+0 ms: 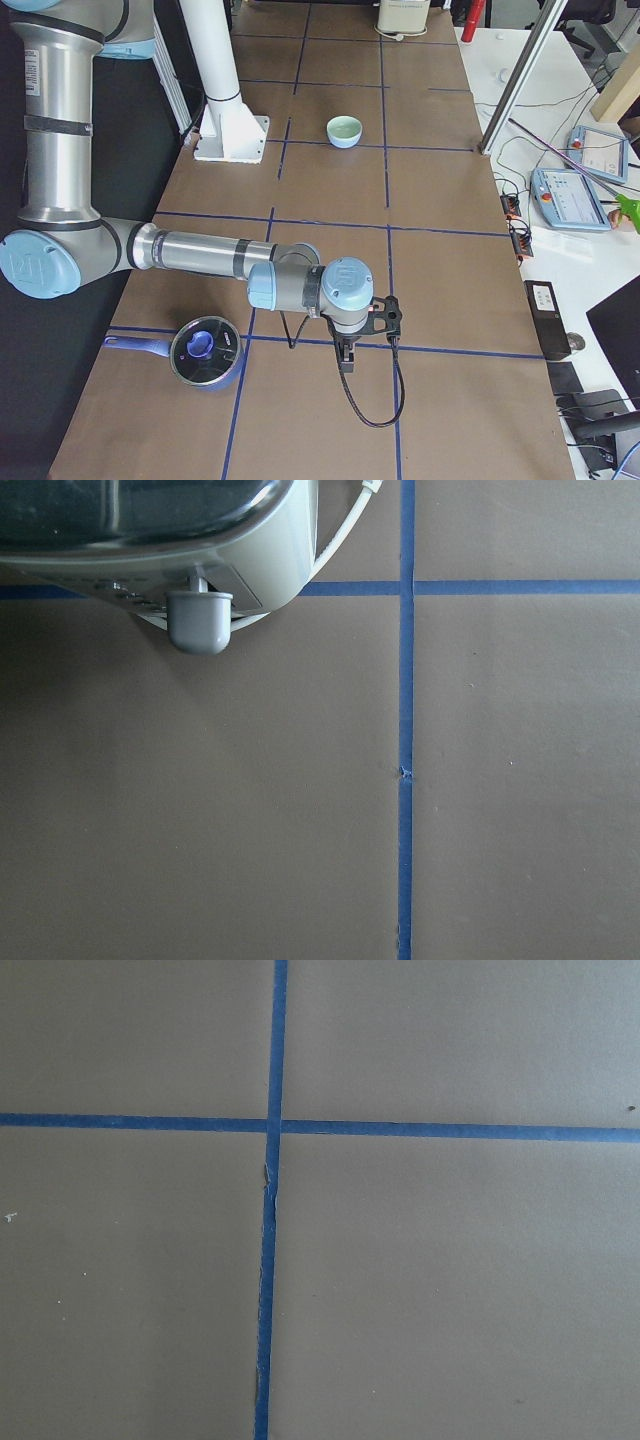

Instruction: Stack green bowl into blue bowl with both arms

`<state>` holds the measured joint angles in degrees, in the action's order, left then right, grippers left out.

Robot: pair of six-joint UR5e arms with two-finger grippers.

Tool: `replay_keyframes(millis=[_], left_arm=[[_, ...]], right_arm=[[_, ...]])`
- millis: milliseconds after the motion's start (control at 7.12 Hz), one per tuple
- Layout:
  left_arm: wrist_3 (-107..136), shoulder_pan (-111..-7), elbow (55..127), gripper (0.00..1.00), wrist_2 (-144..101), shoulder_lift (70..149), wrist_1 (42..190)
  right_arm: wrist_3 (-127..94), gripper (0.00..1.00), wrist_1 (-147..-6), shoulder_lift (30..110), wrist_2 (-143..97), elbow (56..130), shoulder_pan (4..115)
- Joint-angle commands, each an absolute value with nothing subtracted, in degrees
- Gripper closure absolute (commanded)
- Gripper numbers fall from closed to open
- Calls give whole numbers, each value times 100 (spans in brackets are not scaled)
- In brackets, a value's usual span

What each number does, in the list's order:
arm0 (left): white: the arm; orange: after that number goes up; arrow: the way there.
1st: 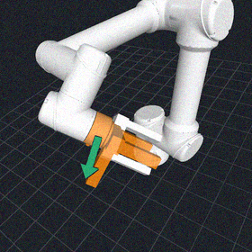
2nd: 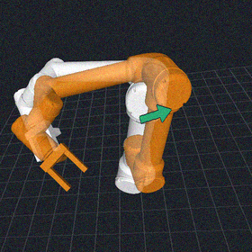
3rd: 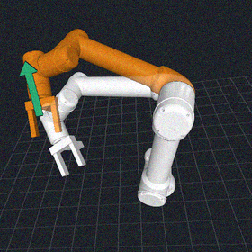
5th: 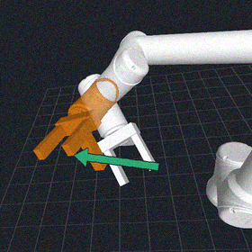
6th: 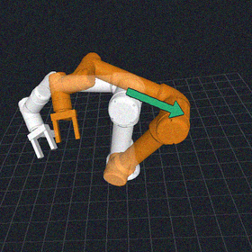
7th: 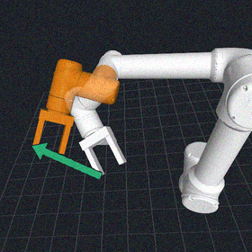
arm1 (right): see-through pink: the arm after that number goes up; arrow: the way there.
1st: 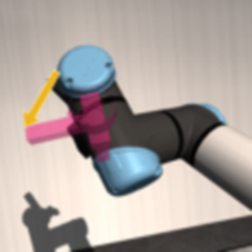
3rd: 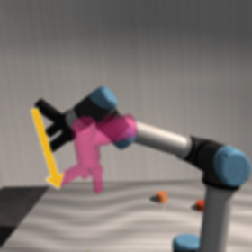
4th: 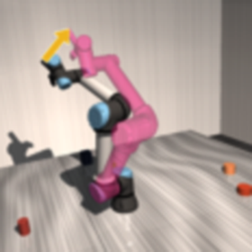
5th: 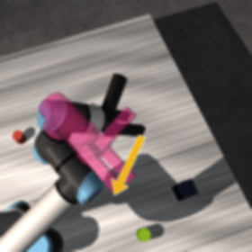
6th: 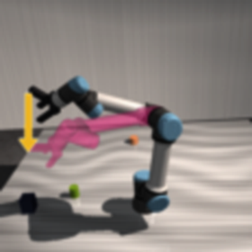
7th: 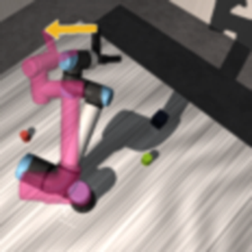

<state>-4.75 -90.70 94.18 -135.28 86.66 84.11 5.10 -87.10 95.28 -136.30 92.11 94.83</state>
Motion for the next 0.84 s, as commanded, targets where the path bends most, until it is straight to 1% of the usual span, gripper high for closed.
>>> replay_keyframes(millis=[0, 702], left_arm=[[-475, -9070, 9439, 0, -13535, 8666, 8411], [-475, -9070, 9448, 0, -13535, 8666, 8411]], right_arm=[[510, 0, -8710, 9527, -13641, 9220, 9483], [510, 0, -8684, 9457, -13641, 9299, 9483]])
